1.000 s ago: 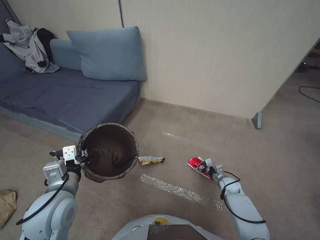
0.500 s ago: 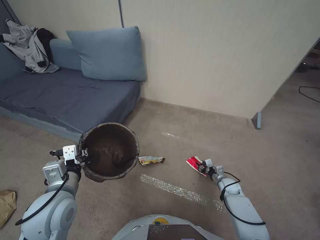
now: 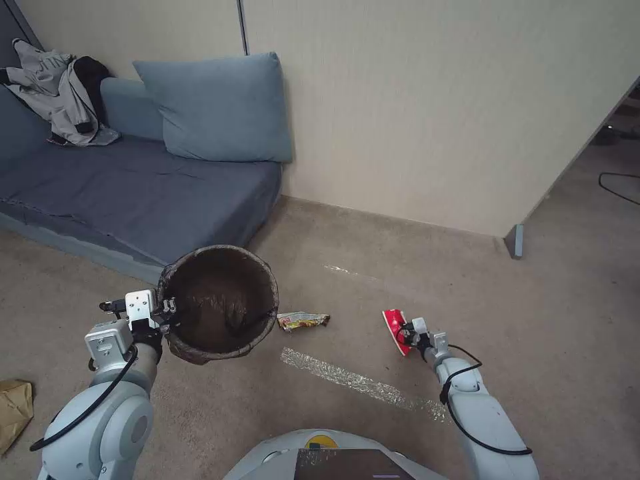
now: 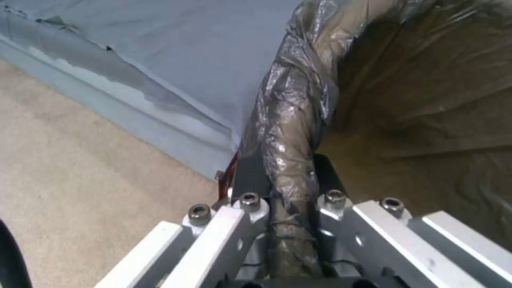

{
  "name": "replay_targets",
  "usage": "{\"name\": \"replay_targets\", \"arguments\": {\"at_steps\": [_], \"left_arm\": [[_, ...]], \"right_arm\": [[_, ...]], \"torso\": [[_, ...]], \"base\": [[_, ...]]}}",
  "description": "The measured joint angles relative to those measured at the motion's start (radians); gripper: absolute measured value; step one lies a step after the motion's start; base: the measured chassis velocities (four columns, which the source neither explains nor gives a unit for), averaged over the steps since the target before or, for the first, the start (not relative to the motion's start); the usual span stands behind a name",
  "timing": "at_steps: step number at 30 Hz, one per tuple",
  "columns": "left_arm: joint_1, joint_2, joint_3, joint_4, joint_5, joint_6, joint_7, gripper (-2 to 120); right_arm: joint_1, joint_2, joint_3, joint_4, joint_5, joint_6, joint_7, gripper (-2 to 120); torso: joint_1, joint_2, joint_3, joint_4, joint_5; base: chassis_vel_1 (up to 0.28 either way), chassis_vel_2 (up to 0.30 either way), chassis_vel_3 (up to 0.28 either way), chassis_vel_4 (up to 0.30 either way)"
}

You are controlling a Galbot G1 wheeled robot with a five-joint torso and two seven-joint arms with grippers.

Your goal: Pick up the trash bin, then pick up the garbage from the floor and place it into the trash bin.

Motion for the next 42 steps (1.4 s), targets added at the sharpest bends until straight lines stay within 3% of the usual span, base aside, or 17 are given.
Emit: {"name": "replay_targets", "arguments": {"at_steps": [3,6,12,19,25,33,42], "left_arm": [[-0.001,-0.001,0.002,0.002,0.003,0.0,0.0,5],[-0.003,-0.004,0.008,0.005,0.009,0.0,0.0,5],[-0.007,-0.006,0.012,0.007,0.014,0.001,0.0,5],[-0.006,-0.007,0.011,0.007,0.015,0.002,0.0,5],[-0.008,-0.008,0.014,0.009,0.015,0.003,-0.001,5],[-0.007,-0.003,0.015,0.009,0.015,0.004,-0.001,5],[-0.009,-0.002,0.017,0.011,0.016,0.006,0.0,5]], "right_arm": [[-0.012,-0.008,0.002,0.047,0.007,0.01,-0.002,0],[-0.052,-0.038,-0.009,0.184,0.044,0.001,-0.01,0],[-0.09,-0.086,-0.02,0.344,0.093,-0.038,-0.01,0],[-0.1,-0.219,-0.02,0.607,0.206,-0.125,-0.008,0],[-0.097,-0.278,-0.029,0.763,0.276,-0.187,-0.019,0],[-0.042,-0.33,-0.066,0.91,0.37,-0.266,-0.047,0],[0.039,-0.375,-0.181,1.024,0.439,-0.317,-0.055,0]], "torso": [[0.0,0.0,0.0,0.0001,-0.0003],[0.0,0.0,0.0,0.0003,-0.0003],[0.0,0.0,0.0,0.0001,-0.0004],[0.0,0.0,0.0,0.0002,-0.0005],[0.0,0.0,0.0,0.0001,-0.0004],[0.0,0.0,0.0,0.0003,-0.0005],[0.0,0.0,0.0,0.0001,-0.0005]], "base": [[0.0,0.0,0.0,0.0],[0.0,0.0,0.0,0.0],[0.0,0.0,0.0,0.0],[0.0,0.0,0.0,0.0],[0.0,0.0,0.0,0.0],[0.0,0.0,0.0,0.0],[0.0,0.0,0.0,0.0]]}}
